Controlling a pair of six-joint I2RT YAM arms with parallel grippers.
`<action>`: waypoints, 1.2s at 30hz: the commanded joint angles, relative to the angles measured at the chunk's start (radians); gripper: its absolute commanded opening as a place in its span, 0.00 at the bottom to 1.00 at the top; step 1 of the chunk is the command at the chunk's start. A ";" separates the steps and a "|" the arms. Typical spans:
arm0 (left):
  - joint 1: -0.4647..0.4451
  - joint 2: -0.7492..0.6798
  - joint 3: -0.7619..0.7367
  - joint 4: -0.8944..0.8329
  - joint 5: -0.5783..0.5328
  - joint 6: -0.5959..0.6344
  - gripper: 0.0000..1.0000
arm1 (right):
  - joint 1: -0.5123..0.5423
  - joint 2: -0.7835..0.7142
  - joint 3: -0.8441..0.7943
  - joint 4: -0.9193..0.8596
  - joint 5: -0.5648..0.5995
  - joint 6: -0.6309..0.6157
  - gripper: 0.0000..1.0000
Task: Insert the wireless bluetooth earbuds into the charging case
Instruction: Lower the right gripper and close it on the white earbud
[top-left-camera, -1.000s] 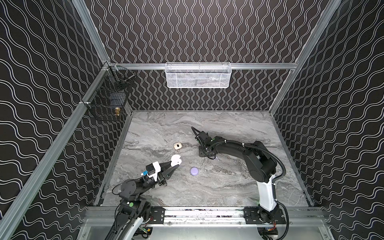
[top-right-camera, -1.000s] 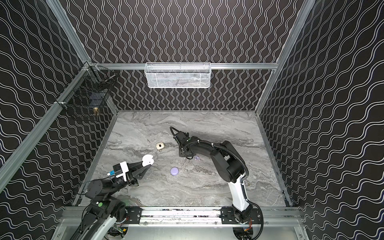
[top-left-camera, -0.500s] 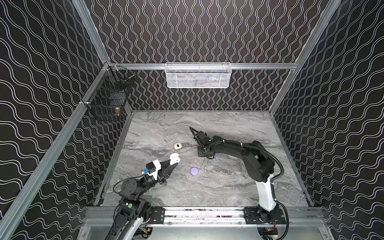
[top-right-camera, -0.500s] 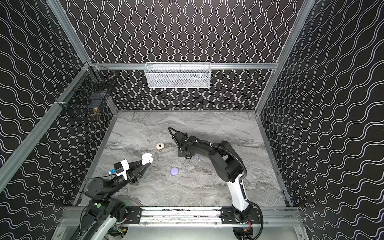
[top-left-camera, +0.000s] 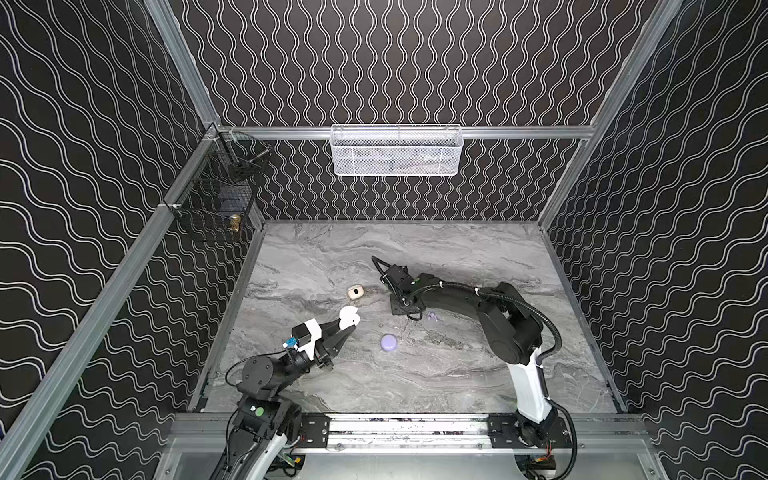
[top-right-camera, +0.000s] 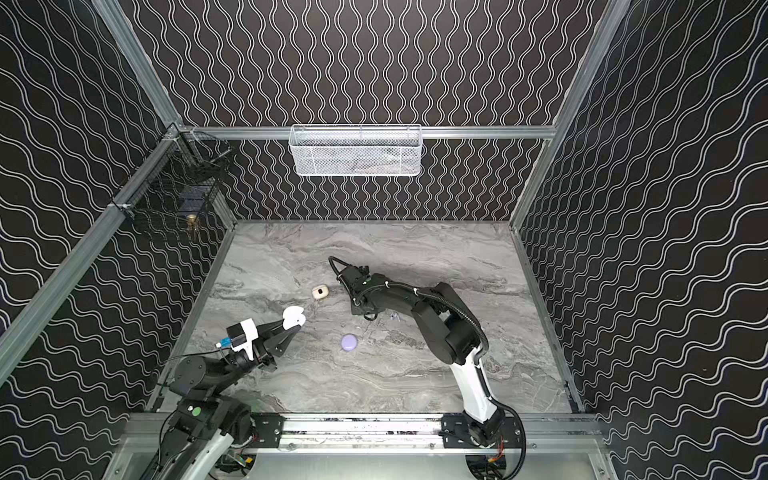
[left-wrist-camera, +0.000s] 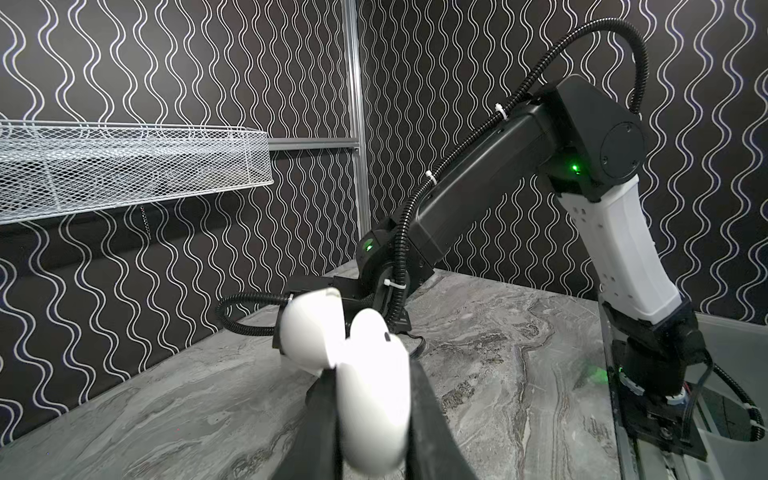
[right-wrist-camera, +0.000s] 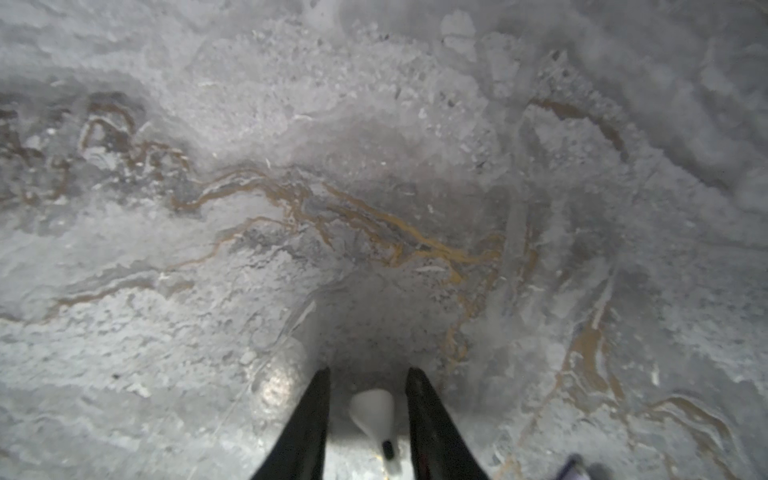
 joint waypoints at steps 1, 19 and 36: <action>-0.001 0.002 0.013 0.016 0.001 0.007 0.00 | 0.004 -0.012 -0.030 -0.070 -0.023 -0.004 0.36; 0.000 0.016 0.022 0.026 0.006 0.001 0.00 | -0.006 -0.018 -0.070 -0.025 -0.038 -0.010 0.25; -0.001 0.016 0.015 0.031 0.013 -0.005 0.00 | -0.019 -0.037 -0.101 0.013 -0.046 -0.009 0.18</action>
